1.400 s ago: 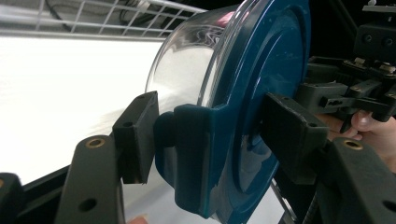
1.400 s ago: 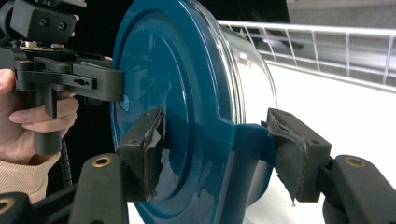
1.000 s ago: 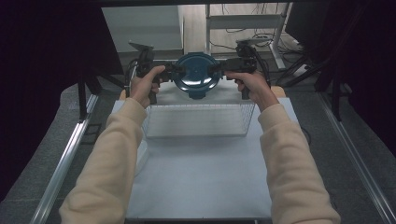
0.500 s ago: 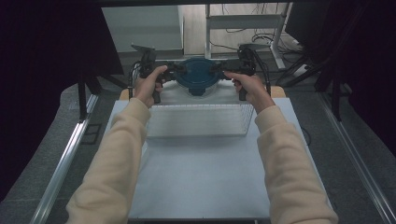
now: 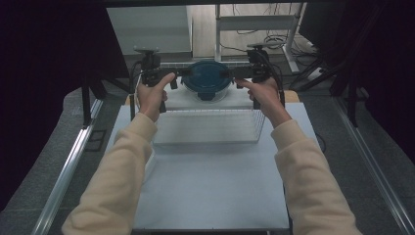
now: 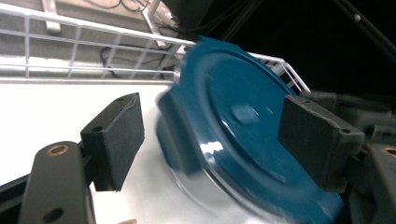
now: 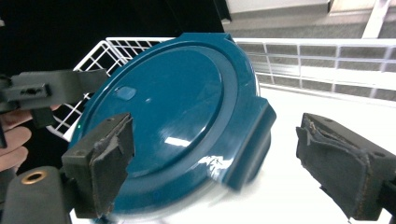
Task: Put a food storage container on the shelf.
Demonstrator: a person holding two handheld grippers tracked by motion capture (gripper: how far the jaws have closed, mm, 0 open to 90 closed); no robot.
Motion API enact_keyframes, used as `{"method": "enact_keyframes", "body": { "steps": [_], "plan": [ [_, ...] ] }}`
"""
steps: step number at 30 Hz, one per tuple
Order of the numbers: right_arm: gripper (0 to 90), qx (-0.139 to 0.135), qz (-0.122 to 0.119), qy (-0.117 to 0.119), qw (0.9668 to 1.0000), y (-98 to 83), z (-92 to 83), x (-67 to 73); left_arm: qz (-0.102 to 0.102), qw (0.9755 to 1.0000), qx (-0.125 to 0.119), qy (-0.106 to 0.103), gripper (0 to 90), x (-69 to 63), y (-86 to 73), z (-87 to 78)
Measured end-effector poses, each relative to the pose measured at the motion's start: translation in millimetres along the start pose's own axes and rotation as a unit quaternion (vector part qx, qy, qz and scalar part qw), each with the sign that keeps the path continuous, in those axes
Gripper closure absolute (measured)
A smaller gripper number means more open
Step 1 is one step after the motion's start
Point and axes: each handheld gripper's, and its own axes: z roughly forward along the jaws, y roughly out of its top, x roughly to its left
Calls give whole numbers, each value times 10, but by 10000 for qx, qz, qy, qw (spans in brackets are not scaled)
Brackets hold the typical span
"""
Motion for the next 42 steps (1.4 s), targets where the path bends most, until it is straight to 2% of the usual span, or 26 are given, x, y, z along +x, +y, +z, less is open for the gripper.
{"method": "enact_keyframes", "body": {
  "steps": [2, 3, 4, 6, 7, 8, 10, 11, 12, 15, 16, 17, 18, 19, 20, 22, 23, 25, 26, 28, 31, 32, 36, 39, 40, 42],
  "plan": [
    [123, -80, -74, 119, 9999, -55, -93, 11, 146, 9998, 45, -94, 239, -62, -74, -88],
    [134, -177, -190, 159, 9995, -148, -193, 34, 301, 9992, 61, -239, 242, -132, -180, -185],
    [134, -177, -190, 159, 9995, -148, -193, 34, 301, 9992, 61, -239, 243, -132, -180, -185],
    [148, -276, -513, 199, 9981, -359, -334, 114, 568, 9979, 71, -314, 246, -244, -399, -320],
    [148, -276, -513, 199, 9981, -359, -334, 114, 568, 9979, 71, -314, 250, -244, -399, -320],
    [167, -309, -740, 261, 9964, -529, -408, 170, 752, 9963, 177, -384, 250, -297, -553, -386],
    [191, -360, -973, 411, 9938, -704, -476, 205, 946, 9944, 230, -401, 252, -337, -713, -459],
    [191, -360, -973, 411, 9938, -704, -476, 205, 946, 9944, 230, -401, 256, -337, -713, -459],
    [194, -385, -1054, 501, 9924, -880, -534, 225, 1093, 9925, 283, -459, 260, -359, -879, -542],
    [198, -376, -1209, 503, 9907, -1143, -613, 244, 1294, 9898, 338, -490, 260, -364, -1158, -666],
    [198, -376, -1209, 503, 9907, -1143, -613, 244, 1294, 9898, 338, -490, 257, -364, -1158, -666],
    [201, -367, -1269, 509, 9899, -1229, -640, 251, 1336, 9891, 365, -506, 257, -352, -1254, -704],
    [210, -348, -1415, 412, 9885, -1418, -705, 266, 1381, 9884, 429, -465, 255, -311, -1443, -764],
    [210, -348, -1415, 412, 9885, -1418, -705, 266, 1381, 9884, 429, -465, 254, -311, -1443, -764],
    [225, -348, -1479, 375, 9877, -1562, -751, 262, 1415, 9879, 483, -416, 255, -252, -1620, -815],
    [235, -324, -1474, 409, 9877, -1725, -787, 250, 1475, 9869, 586, -300, 255, -174, -1758, -865],
    [235, -324, -1474, 409, 9877, -1725, -787, 250, 1475, 9869, 586, -300, 256, -174, -1758, -865],
    [240, -225, -1492, 413, 9877, -1948, -816, 236, 1366, 9883, 642, -221, 256, -92, -1860, -905],
    [240, -225, -1492, 413, 9877, -1948, -816, 236, 1356, 9881, 689, -214, 256, -61, -1903, -920],
    [240, -64, -1552, 327, 9873, -2102, -812, 200, 1306, 9887, 725, -84, 256, 0, -2028, -967],
    [239, 51, -1604, 265, 9867, -2175, -809, 169, 1267, 9884, 835, -63, 256, 41, -2095, -978],
    [240, 97, -1514, 244, 9881, -2241, -822, 128, 1277, 9881, 854, 22, 257, 68, -2157, -988],
    [241, 172, -1398, 148, 9899, -2329, -817, 77, 1247, 9876, 957, 68, 256, 96, -2248, -996],
    [242, 198, -1412, 116, 9897, -2351, -810, 73, 1223, 9870, 1031, 178, 256, 143, -2328, -1010],
    [243, 259, -1429, 107, 9893, -2379, -791, 68, 1236, 9860, 1077, 320, 257, 186, -2362, -1010],
    [244, 335, -1431, 97, 9891, -2420, -756, 53, 1171, 9865, 1094, 330, 258, 224, -2381, -1015]
  ]
}}
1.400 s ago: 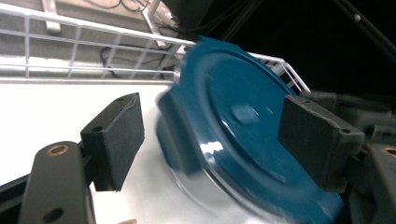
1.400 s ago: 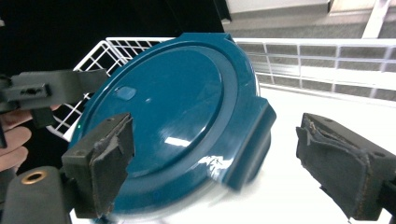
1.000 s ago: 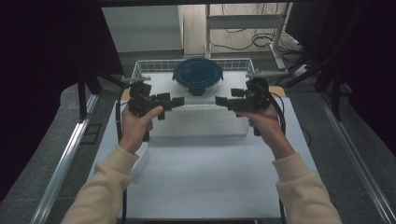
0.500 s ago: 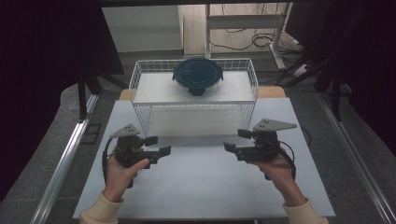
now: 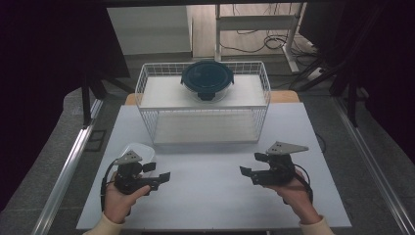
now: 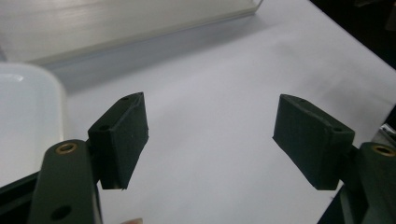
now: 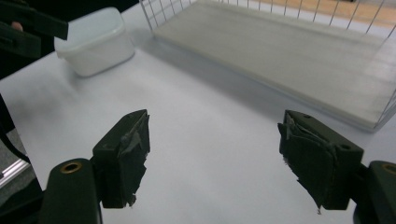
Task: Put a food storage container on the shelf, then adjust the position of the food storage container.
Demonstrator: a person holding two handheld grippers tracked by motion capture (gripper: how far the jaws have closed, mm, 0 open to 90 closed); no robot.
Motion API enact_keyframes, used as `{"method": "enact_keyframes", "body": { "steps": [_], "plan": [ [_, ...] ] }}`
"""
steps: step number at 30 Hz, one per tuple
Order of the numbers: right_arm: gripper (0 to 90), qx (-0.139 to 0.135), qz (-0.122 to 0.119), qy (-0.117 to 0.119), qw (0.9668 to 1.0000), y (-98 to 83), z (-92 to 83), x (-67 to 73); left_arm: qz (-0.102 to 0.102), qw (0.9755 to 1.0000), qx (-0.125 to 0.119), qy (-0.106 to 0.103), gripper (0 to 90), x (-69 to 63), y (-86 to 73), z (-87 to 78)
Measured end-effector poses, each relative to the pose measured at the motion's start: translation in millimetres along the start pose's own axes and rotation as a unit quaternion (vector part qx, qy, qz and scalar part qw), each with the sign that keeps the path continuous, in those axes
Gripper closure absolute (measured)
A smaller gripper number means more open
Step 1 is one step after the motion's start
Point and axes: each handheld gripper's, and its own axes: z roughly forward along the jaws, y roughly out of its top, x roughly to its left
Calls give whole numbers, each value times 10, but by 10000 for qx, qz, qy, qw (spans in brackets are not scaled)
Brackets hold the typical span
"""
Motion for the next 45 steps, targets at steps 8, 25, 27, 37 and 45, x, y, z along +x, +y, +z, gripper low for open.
{"method": "enact_keyframes", "body": {
  "steps": [8, 25, 27, 37, 45],
  "plan": [
    [248, 190, 69, -49, 9998, -59, 80, -63, -59, 9997, 141, 201, 261, 49, -92, 42],
    [250, 142, 141, -97, 9998, -113, 0, -125, -84, 9998, 133, 154, 260, 63, -64, 70],
    [249, 146, 135, -100, 9998, -126, -9, -129, -57, 9998, 112, 148, 259, 53, -51, 67],
    [250, 94, 223, -157, 9996, -128, -47, -188, -18, 9998, 26, 176, 250, 80, -29, -14],
    [251, 167, 335, -75, 9993, -87, 65, -227, -210, 9982, -222, 509, 256, 302, -32, -290]
  ]
}}
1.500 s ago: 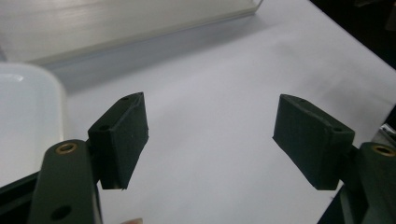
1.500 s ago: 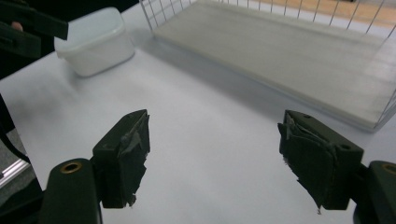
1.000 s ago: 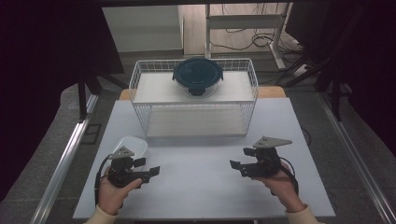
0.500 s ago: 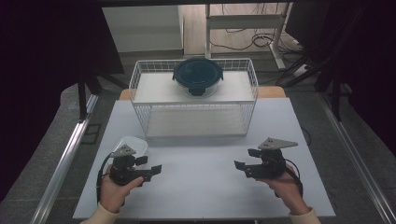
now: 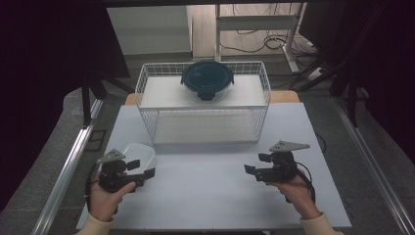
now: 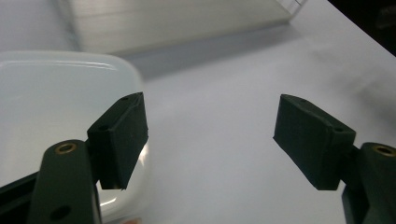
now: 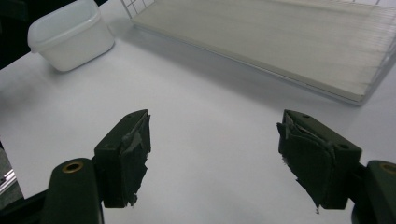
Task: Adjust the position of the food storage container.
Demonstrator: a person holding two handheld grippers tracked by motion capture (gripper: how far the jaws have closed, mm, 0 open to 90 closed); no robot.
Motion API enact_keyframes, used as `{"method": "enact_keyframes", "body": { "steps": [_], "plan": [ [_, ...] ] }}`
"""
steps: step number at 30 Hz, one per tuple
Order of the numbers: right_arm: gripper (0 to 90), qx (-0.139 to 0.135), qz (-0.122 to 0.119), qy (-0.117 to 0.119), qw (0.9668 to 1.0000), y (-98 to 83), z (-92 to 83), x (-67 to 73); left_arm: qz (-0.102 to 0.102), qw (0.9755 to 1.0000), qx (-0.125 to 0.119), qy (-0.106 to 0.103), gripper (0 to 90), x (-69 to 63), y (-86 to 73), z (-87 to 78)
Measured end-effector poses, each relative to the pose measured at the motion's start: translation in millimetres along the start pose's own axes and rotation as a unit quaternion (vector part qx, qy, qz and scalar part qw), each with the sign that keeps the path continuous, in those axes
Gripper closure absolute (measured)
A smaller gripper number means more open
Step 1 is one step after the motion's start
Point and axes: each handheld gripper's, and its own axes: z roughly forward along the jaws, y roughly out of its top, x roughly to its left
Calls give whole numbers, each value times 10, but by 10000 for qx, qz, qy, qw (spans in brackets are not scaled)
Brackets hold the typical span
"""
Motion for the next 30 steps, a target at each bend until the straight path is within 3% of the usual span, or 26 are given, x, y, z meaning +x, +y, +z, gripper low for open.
{"method": "enact_keyframes", "body": {
  "steps": [4, 11, 19, 27, 30],
  "plan": [
    [249, 42, -59, 27, 10000, -3, 28, 30, -216, 9994, -110, 233, 267, 204, 40, -114],
    [249, 51, -115, 14, 9999, -26, -8, 57, -465, 9980, -11, 439, 281, 498, 85, -172],
    [250, 90, -107, -42, 9999, -63, -36, 68, -587, 9960, 209, 647, 315, 766, 213, -164],
    [250, 108, -54, -96, 9999, -107, -62, 48, -688, 9908, 621, 988, 472, 1037, 319, -48],
    [249, 116, -49, -114, 9999, -117, -74, 41, -772, 9886, 694, 1094, 601, 1138, 334, -33]
  ]
}}
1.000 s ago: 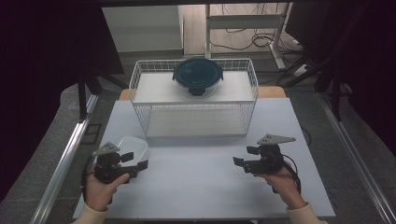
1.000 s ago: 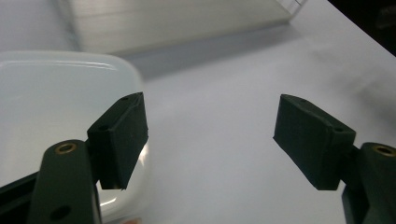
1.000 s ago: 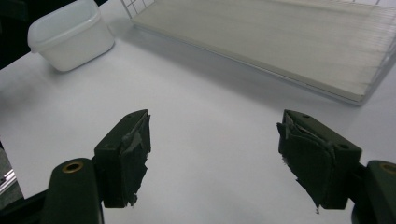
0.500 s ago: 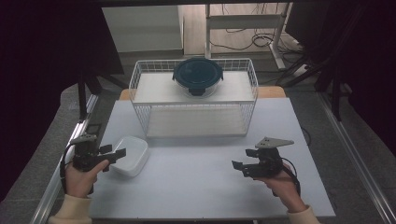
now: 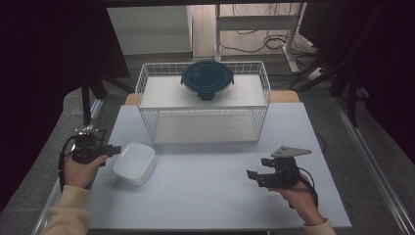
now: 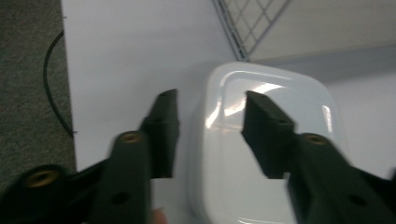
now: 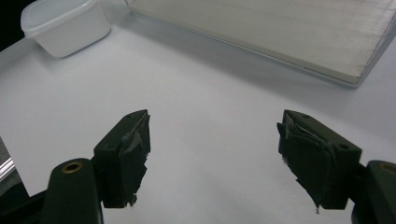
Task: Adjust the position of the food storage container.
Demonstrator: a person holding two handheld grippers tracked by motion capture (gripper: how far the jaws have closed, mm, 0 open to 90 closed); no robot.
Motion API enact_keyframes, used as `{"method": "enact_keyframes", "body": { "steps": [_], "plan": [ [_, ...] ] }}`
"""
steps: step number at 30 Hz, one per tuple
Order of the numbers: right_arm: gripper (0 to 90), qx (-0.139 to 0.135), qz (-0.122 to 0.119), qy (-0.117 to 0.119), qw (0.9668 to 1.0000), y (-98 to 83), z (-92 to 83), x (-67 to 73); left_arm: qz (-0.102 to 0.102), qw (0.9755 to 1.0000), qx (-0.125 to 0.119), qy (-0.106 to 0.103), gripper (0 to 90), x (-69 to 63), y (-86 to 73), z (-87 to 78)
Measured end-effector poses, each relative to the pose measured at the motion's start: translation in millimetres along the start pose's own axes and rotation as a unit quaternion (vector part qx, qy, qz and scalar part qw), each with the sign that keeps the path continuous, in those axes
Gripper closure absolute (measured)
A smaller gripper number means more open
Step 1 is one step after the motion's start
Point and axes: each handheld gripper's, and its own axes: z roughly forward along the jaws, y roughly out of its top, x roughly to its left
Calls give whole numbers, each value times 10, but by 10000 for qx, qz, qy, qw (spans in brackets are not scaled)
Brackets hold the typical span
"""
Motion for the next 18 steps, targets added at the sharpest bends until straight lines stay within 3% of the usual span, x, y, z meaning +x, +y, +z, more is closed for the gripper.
{"method": "enact_keyframes", "body": {
  "steps": [3, 8, 12, 18],
  "plan": [
    [248, -13, 12, -18, 10000, -5, -7, -8, -49, 9998, 118, 146, 763, 71, 16, 22],
    [247, 2, 18, -20, 10000, -8, 0, -12, 45, 9989, 389, 273, 881, 109, -6, 104],
    [245, 35, -19, 11, 10000, -4, 17, 1, 50, 9974, 669, 254, 900, 121, -80, 237],
    [249, -50, -34, -45, 10000, 5, -2, 4, 14, 9967, 804, 105, 900, 141, -107, 291]
  ]
}}
